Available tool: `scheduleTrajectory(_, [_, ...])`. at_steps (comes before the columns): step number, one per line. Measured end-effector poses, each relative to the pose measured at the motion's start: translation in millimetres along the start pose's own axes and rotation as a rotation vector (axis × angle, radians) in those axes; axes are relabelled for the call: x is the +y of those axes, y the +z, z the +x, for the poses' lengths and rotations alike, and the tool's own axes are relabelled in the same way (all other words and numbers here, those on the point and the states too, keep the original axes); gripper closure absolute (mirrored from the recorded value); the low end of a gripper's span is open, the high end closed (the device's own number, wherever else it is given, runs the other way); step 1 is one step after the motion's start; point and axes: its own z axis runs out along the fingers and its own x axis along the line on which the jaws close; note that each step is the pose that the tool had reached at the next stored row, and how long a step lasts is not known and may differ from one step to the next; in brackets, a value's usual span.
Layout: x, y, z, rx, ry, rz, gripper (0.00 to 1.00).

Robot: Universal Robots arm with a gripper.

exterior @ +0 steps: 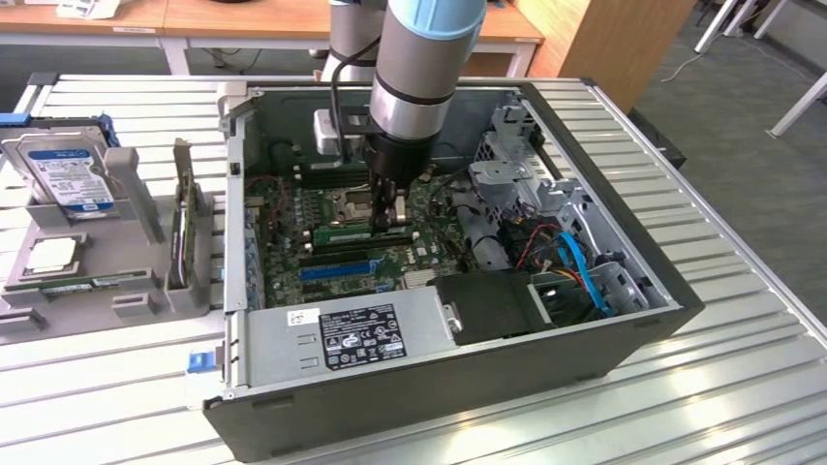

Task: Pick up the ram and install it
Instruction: 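Insert the ram into the slot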

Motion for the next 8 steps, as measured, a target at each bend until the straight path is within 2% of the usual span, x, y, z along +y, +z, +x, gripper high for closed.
scheduleTrajectory(8, [0.6,0.1,-0.3,0.0,0.0,0.0,0.89])
